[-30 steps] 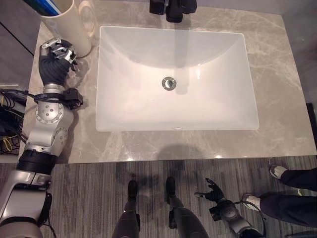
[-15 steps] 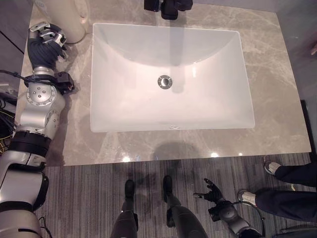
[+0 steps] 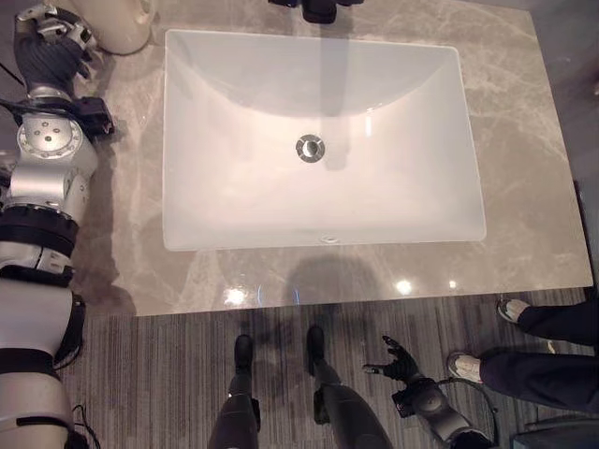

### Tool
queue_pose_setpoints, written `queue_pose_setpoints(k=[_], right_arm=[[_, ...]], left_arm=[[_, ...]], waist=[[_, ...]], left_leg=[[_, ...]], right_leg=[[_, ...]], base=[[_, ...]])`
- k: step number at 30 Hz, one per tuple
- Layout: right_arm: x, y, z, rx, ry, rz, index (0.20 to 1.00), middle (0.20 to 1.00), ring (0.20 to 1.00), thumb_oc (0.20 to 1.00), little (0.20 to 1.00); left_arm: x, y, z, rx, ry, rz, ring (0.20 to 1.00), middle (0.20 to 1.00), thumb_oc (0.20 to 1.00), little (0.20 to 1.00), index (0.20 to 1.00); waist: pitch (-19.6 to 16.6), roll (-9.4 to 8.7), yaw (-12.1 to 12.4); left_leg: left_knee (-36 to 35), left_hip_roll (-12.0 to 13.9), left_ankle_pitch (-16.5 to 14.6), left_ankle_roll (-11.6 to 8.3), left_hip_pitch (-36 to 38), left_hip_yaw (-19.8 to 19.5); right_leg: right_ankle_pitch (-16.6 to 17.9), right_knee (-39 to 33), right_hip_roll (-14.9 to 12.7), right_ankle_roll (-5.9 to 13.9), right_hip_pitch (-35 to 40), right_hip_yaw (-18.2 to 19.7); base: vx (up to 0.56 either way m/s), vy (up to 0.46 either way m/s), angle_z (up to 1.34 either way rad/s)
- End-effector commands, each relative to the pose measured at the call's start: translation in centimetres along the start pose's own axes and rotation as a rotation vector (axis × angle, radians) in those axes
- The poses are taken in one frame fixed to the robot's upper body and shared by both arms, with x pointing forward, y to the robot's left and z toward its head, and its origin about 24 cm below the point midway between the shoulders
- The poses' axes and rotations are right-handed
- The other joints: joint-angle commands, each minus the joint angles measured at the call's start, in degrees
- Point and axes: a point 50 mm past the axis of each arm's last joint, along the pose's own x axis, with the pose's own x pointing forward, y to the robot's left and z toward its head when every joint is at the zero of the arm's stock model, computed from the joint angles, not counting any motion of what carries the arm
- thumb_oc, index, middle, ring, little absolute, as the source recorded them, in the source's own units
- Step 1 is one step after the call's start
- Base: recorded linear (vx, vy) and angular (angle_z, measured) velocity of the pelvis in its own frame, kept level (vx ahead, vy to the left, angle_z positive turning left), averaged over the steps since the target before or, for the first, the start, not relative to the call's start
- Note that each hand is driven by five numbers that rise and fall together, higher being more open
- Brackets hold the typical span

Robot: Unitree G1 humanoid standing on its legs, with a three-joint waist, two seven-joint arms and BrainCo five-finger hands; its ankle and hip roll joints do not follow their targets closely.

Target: Put brush and paste in cup on sink, flatten towel.

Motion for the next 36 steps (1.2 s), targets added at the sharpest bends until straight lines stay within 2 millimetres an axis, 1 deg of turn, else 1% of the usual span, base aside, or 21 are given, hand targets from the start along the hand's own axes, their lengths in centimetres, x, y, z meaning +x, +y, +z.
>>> queue_pose_setpoints(k=[1, 4, 8, 12, 13, 16, 17, 18, 20, 22, 25, 26, 27, 28, 29, 30, 31, 32, 34, 35, 36], right_arm=[[-0.2, -1.7, -0.3, 0.014, -0.014, -0.037, 1.000, 1.000, 1.000, 1.000, 1.000], [-0.1, -1.7, -0.3, 0.016, -0.015, -0.037, 1.000, 1.000, 1.000, 1.000, 1.000], [-0.1, -1.7, -0.1, 0.017, -0.027, -0.036, 1.000, 1.000, 1.000, 1.000, 1.000], [-0.1, -1.4, 0.1, 0.020, -0.034, -0.034, 1.000, 1.000, 1.000, 1.000, 1.000], [-0.2, -1.2, 0.0, 0.018, -0.034, -0.029, 1.000, 1.000, 1.000, 1.000, 1.000], [-0.3, -1.0, -0.3, 0.008, -0.022, -0.025, 1.000, 1.000, 1.000, 1.000, 1.000], [-0.2, -1.0, -0.4, 0.004, -0.014, -0.030, 1.000, 1.000, 1.000, 1.000, 1.000], [-0.3, -1.0, -0.5, 0.003, -0.013, -0.030, 1.000, 1.000, 1.000, 1.000, 1.000], [-0.3, -1.1, -0.6, 0.003, -0.001, -0.038, 1.000, 1.000, 1.000, 1.000, 1.000], [-0.3, -1.2, -0.7, -0.007, 0.003, -0.043, 1.000, 1.000, 1.000, 1.000, 1.000], [-0.4, -1.4, -1.0, -0.009, 0.011, -0.049, 1.000, 1.000, 1.000, 1.000, 1.000], [-0.5, -1.5, -1.1, -0.019, 0.019, -0.045, 1.000, 1.000, 1.000, 1.000, 1.000], [-0.5, -1.5, -1.3, -0.026, 0.023, -0.041, 1.000, 1.000, 1.000, 1.000, 1.000], [-0.5, -1.5, -1.3, -0.028, 0.024, -0.041, 1.000, 1.000, 1.000, 1.000, 1.000], [-0.5, -1.6, -1.3, -0.039, 0.021, -0.030, 1.000, 1.000, 1.000, 1.000, 1.000], [-0.6, -1.7, -1.3, -0.046, 0.021, -0.026, 1.000, 1.000, 1.000, 1.000, 1.000], [-0.6, -1.7, -1.4, -0.048, 0.021, -0.025, 1.000, 1.000, 1.000, 1.000, 1.000], [-0.6, -1.9, -1.5, -0.057, 0.024, -0.023, 1.000, 1.000, 1.000, 1.000, 1.000], [-0.6, -1.9, -1.5, -0.057, 0.024, -0.023, 1.000, 1.000, 1.000, 1.000, 1.000], [-0.3, -2.1, -0.9, -0.059, 0.017, -0.009, 1.000, 1.000, 1.000, 1.000, 1.000], [-0.4, -2.0, -1.1, -0.057, 0.023, -0.004, 1.000, 1.000, 1.000, 1.000, 1.000]], left_arm=[[1.0, 0.2, 2.1, 0.019, -0.064, 0.009, 0.200, 0.200, 0.200, 0.200, 0.200], [1.3, 0.3, 2.3, 0.064, -0.063, 0.009, 0.200, 0.200, 0.200, 0.200, 0.200], [1.2, 0.0, 2.3, 0.066, -0.064, 0.005, 0.200, 0.200, 0.200, 0.200, 0.200], [1.1, -0.2, 1.9, 0.064, -0.059, 0.007, 0.200, 0.200, 0.200, 0.200, 0.200], [0.9, -0.2, 1.4, 0.053, -0.048, 0.015, 0.200, 0.200, 0.200, 0.200, 0.200], [0.5, -0.9, 0.6, 0.018, -0.029, 0.036, 0.200, 0.200, 0.200, 0.200, 0.200], [-0.1, -1.9, 0.2, -0.023, -0.028, 0.040, 0.200, 0.200, 0.200, 0.200, 0.200], [-0.1, -1.9, 0.1, -0.023, -0.027, 0.041, 0.200, 0.200, 0.200, 0.200, 0.200], [-1.3, -2.7, -0.7, -0.093, -0.035, 0.015, 0.200, 0.200, 0.200, 0.200, 0.200], [-2.0, -2.9, -0.9, -0.109, -0.051, 0.006, 0.200, 0.200, 0.200, 0.200, 0.200], [-2.9, -2.4, -1.9, -0.133, -0.039, 0.017, 0.200, 0.200, 0.200, 0.200, 0.200], [-4.0, -1.7, -2.9, -0.135, -0.035, 0.019, 0.200, 0.200, 0.200, 0.200, 0.200], [-4.6, -1.6, -3.2, -0.142, -0.041, 0.009, 0.200, 0.200, 0.200, 0.200, 0.200], [-4.7, -1.5, -3.3, -0.142, -0.038, 0.011, 0.200, 0.200, 0.200, 0.200, 0.200], [-6.0, -0.7, -4.3, -0.154, -0.025, 0.008, 0.200, 0.200, 0.200, 0.200, 0.200], [-6.7, -0.5, -4.6, -0.163, -0.029, 0.002, 0.200, 0.200, 0.200, 0.200, 0.200], [-6.8, -0.4, -4.6, -0.163, -0.027, 0.004, 0.200, 0.200, 0.200, 0.200, 0.200], [-7.5, 0.0, -4.9, -0.182, -0.027, 0.004, 0.200, 0.200, 0.200, 0.200, 0.200], [-7.5, 0.0, -4.9, -0.182, -0.027, 0.004, 0.200, 0.200, 0.200, 0.200, 0.200], [-10.6, 1.2, -7.0, -0.174, 0.015, -0.030, 0.200, 0.200, 0.200, 0.200, 0.200], [-11.1, 1.6, -7.1, -0.157, 0.017, -0.044, 0.200, 0.200, 0.200, 0.200, 0.200]], waist=[[-0.2, 1.39, -0.2], [-0.2, 1.37, -0.5], [-0.2, 1.37, -0.6], [-0.4, 1.30, -0.6], [-0.5, 1.16, -0.7], [-0.8, 0.88, -0.5], [-1.1, 0.57, -0.2], [-1.1, 0.65, -0.3], [-1.5, 0.05, 0.5], [-1.8, -0.23, 1.0], [-2.1, -0.49, 1.4], [-2.6, -0.95, 2.1], [-2.6, -1.18, 2.4], [-2.4, -1.10, 2.3], [-1.9, -1.76, 3.1], [-1.4, -1.96, 3.4], [-1.3, -1.90, 3.3], [-0.7, -1.91, 3.7], [-0.7, -1.91, 3.7], [0.4, -1.05, 5.3], [0.3, -0.82, 5.3]], left_leg=[[0.1, 2.7, -0.5, -2.08, 1.2, -0.4], [0.1, 2.7, -0.4, -2.07, 0.9, -0.3], [0.1, 2.7, -0.4, -2.09, 0.7, -0.4], [0.1, 2.8, -0.6, -2.00, 0.6, -0.1], [0.1, 2.8, -0.7, -1.98, 0.8, -0.2], [0.1, 3.0, -1.0, -1.97, 1.5, -0.2], [0.1, 3.0, -1.2, -2.01, 2.1, -0.3], [0.1, 3.0, -1.2, -2.01, 2.1, -0.3], [0.1, 3.1, -1.5, -2.10, 3.1, -0.5], [0.1, 3.1, -1.4, -2.18, 3.7, -0.9], [0.1, 3.1, -1.9, -1.94, 5.1, -1.2], [0.1, 3.1, -2.3, -1.60, 6.9, -1.1], [0.2, 3.0, -2.7, -1.38, 8.0, -1.2], [0.2, 3.0, -2.7, -1.38, 8.3, -1.2], [4.5, 2.3, -4.7, -0.86, 8.5, -1.4], [6.7, 1.8, -6.0, -0.60, 8.3, -1.7], [7.1, 1.8, -6.2, -0.58, 8.3, -1.7], [9.3, 1.3, -7.4, -0.33, 8.3, -1.9], [9.3, 1.3, -7.4, -0.33, 8.3, -1.9], [14.0, -0.8, -10.8, 1.12, 11.0, -2.7], [14.1, -1.3, -11.3, 1.57, 11.8, -2.6]], right_leg=[[0.2, -0.1, -4.7, 5.51, 1.6, -1.1], [0.3, -0.1, -4.7, 5.59, 1.2, -0.9], [0.4, -0.1, -4.6, 5.61, 0.8, -0.6], [0.4, -0.1, -4.5, 5.59, 0.6, -0.2], [0.3, -0.1, -4.4, 5.51, 0.7, -0.1], [-0.1, -0.1, -4.2, 5.28, 1.4, -0.2], [-0.4, -0.1, -4.2, 5.07, 2.1, -0.5], [-0.5, -0.1, -4.2, 5.07, 2.2, -0.6], [-0.8, -0.1, -4.3, 4.90, 3.6, -1.3], [-1.1, -0.1, -4.5, 4.84, 4.6, -2.1], [-1.4, -0.1, -4.6, 4.78, 6.4, -2.6], [-1.7, -0.1, -4.8, 4.65, 8.1, -2.9], [-2.1, -0.1, -4.9, 4.59, 9.1, -2.8], [-2.1, -0.1, -4.9, 4.60, 9.4, -2.8], [-2.3, -0.1, -5.5, 4.32, 11.5, -2.8], [-2.4, -0.1, -5.8, 4.25, 12.6, -2.7], [-2.4, -0.1, -5.8, 4.27, 12.7, -2.7], [-2.5, -0.1, -6.1, 4.26, 13.9, -2.8], [-2.5, -0.1, -6.1, 4.26, 13.9, -2.8], [-3.2, 2.0, -7.4, 4.35, 18.8, -2.4], [-3.4, 2.4, -7.7, 4.41, 19.5, -2.3]], base=[[0.00, 0.000, 0.00], [0.00, 0.000, 0.00], [0.01, 0.003, -0.02], [0.01, 0.005, -0.04], [0.00, -0.007, -0.07], [0.01, -0.026, -0.04], [0.01, -0.033, -0.01], [0.01, -0.041, 0.01], [0.00, -0.052, 0.01], [-0.01, -0.038, 0.04], [0.02, -0.001, 0.17], [0.06, 0.030, 0.13], [0.06, 0.030, 0.00], [0.02, 0.050, -0.05], [0.00, 0.063, 0.04], [0.00, 0.065, 0.07], [-0.02, 0.056, 0.13], [0.00, 0.031, 0.03], [-0.02, 0.144, 0.07], [-0.04, 0.317, 0.05], [-0.03, 0.379, 0.05]])
